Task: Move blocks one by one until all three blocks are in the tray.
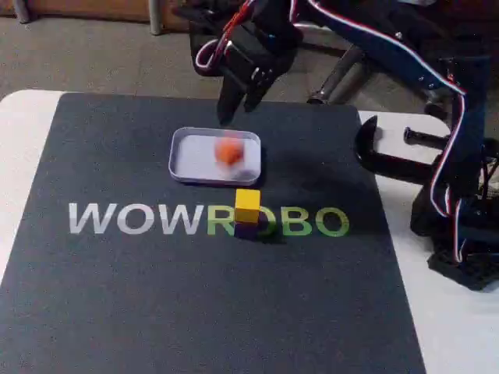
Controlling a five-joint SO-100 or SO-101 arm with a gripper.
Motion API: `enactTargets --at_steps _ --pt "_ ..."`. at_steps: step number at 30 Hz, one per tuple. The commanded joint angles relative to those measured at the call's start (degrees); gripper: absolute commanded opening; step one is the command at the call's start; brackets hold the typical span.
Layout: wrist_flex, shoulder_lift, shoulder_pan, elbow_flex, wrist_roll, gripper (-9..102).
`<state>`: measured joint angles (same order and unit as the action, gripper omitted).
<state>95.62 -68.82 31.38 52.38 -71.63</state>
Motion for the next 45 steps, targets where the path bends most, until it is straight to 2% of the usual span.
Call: enactTargets --at_steps 1,8,17,23,36,45 --pt "0.09 -0.44 0.09 -2.46 -0.44 16" --pt "0.97 -0.7 -0.7 -2.64 -3.52 18" --pt "1.41 -1.67 -3.52 -2.9 -22.85 19" --pt "1.49 -1.23 -4.31 -2.9 -29.79 19" --pt "1.67 -12.04 -9.32 2.81 -29.36 18" --pt "1.32 -27.77 -14.5 21.71 -30.23 19"
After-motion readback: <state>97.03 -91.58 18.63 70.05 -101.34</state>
